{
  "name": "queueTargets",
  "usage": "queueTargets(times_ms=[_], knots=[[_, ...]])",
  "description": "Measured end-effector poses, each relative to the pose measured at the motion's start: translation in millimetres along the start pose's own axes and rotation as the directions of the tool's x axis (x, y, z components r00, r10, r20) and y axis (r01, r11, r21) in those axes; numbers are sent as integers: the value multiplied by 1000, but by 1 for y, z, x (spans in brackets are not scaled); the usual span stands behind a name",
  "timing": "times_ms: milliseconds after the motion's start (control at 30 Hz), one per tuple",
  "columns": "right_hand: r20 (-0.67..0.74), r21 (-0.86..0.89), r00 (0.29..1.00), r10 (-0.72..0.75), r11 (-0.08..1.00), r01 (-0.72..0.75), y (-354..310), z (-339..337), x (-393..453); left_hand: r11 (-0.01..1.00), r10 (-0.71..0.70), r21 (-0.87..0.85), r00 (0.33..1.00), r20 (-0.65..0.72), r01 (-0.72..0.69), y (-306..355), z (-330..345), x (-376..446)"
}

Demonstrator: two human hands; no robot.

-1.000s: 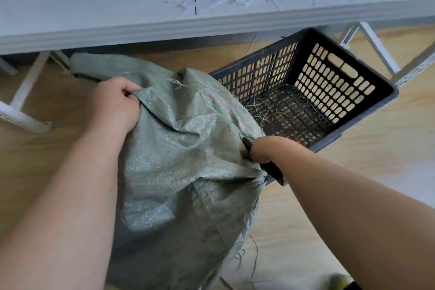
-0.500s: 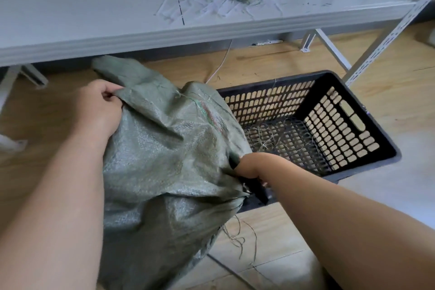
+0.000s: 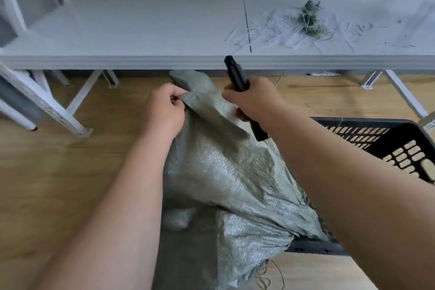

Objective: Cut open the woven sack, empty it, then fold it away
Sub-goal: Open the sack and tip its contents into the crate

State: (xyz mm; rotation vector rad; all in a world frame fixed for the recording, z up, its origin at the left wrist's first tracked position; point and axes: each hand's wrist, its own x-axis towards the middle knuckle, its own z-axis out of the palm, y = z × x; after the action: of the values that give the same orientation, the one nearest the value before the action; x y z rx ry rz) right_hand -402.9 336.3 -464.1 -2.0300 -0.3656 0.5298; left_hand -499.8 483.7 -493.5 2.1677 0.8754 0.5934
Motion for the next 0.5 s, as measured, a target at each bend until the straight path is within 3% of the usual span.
queueTargets(times_ms=[67,233,333,400,500], knots=[[66,22,998,16,1000,-18,-21,22,11,1000,-5,24,1000,-25,5,1,-1,-4],[204,-238,974,96,970,-46,-49,54,38,998,-45,-38,995,-86,42,8,-7,-19],[358,-324,906,225,940,-105,-58,44,40,993,-69,-102,997,-45,64,20,-17,-35],[352,-381,898,264,917,-120,-67,34,33,993,-85,-83,996,-12,84,40,-26,-48],[245,-283,934,260,941,-188,-80,15,13,992,-108,-57,994,21,109,69,-43,-57]])
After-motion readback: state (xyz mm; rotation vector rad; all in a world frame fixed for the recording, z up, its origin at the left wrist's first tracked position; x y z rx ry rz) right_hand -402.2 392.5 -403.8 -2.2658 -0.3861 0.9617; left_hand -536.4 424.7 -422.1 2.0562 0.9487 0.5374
